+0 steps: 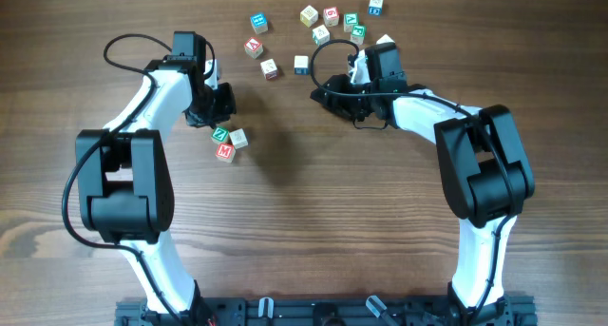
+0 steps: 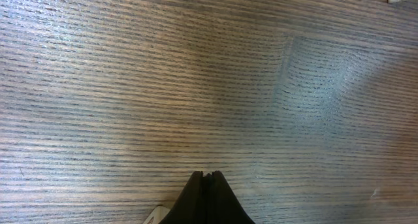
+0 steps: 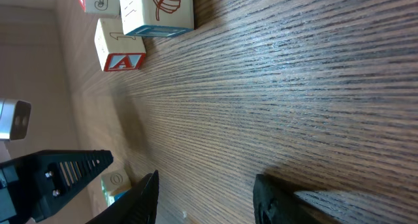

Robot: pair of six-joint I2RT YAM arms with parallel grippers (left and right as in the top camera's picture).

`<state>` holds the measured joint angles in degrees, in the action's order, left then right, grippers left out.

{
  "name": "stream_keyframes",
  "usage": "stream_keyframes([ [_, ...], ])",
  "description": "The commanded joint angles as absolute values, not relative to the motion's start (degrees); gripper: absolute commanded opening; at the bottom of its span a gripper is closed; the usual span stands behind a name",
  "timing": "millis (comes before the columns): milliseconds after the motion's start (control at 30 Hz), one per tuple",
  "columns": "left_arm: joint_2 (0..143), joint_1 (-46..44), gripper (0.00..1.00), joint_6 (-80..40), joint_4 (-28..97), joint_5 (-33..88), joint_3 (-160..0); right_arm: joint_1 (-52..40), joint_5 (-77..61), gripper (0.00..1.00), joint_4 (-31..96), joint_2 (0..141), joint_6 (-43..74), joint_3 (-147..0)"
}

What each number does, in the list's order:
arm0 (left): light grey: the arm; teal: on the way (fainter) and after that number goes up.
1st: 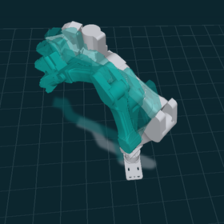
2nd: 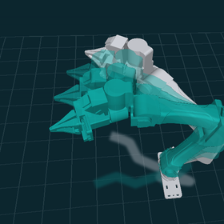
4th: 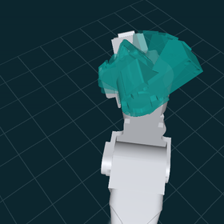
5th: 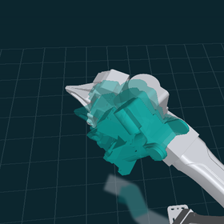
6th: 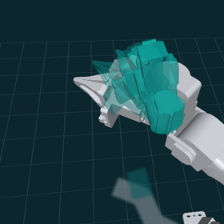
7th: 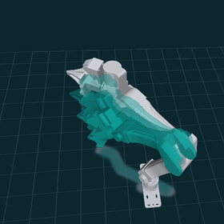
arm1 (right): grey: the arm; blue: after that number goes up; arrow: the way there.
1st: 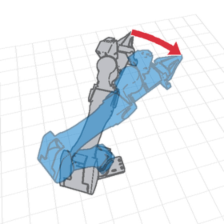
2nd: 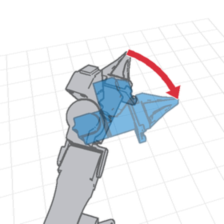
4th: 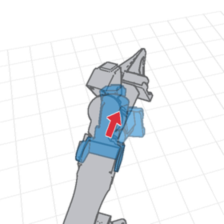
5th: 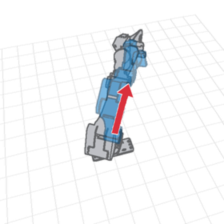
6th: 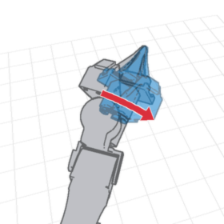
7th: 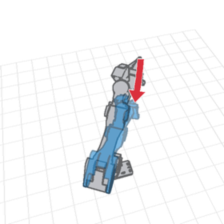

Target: Form a circle

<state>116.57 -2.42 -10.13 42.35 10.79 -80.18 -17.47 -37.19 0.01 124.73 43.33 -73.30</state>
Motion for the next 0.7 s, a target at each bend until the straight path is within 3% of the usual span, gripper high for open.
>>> stream_keyframes([
  [0,117.5,-2.1,0.04,-9.4,42.8,11.7,-79.7,-17.8,-32.5,0.48,1.3,128.0,43.5,-71.7],
  [667,117.5,-2.1,0.04,-11.0,44.2,11.8,-79.7,-17.8,-32.5,0.48,1.3,128.0,43.5,-71.7],
])
